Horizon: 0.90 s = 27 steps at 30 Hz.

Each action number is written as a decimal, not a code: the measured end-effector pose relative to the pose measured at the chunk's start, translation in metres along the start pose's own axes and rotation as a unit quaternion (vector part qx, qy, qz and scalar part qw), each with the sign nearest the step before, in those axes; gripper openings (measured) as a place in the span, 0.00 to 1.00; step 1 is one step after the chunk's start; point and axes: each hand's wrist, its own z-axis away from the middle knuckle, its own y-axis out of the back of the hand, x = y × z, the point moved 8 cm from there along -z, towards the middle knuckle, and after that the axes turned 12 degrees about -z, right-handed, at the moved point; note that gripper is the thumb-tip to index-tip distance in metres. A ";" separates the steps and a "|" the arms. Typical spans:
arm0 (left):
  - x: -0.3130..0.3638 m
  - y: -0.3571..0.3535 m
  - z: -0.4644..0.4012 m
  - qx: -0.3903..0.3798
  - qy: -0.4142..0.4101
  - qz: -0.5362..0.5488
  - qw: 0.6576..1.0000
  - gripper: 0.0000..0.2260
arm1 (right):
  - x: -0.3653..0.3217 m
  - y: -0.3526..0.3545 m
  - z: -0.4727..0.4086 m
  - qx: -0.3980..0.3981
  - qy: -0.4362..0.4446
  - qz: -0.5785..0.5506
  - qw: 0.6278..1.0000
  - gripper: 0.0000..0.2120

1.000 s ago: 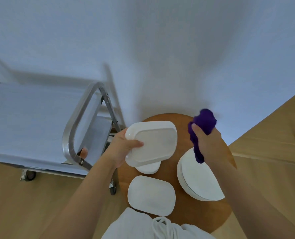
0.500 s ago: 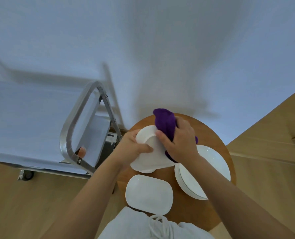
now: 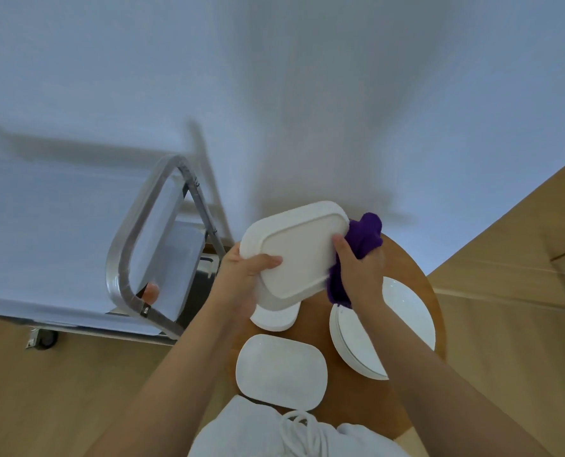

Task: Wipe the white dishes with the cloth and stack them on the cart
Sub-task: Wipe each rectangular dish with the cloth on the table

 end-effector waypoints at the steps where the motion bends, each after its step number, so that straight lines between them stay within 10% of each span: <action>1: -0.006 -0.004 -0.001 0.017 0.014 0.031 0.999 0.28 | 0.003 -0.005 0.004 0.002 -0.025 -0.055 0.998 0.19; 7: -0.018 -0.018 0.004 0.024 0.016 0.108 0.994 0.34 | -0.002 -0.032 0.017 -0.058 -0.078 -0.200 0.975 0.14; 14: -0.009 -0.024 0.011 -0.203 0.136 0.177 0.953 0.35 | -0.014 -0.026 0.014 -0.226 -0.105 -0.049 0.967 0.22; 27: -0.016 -0.019 -0.025 -0.053 0.088 0.166 0.981 0.20 | -0.024 -0.055 0.051 -0.213 0.090 0.143 0.962 0.22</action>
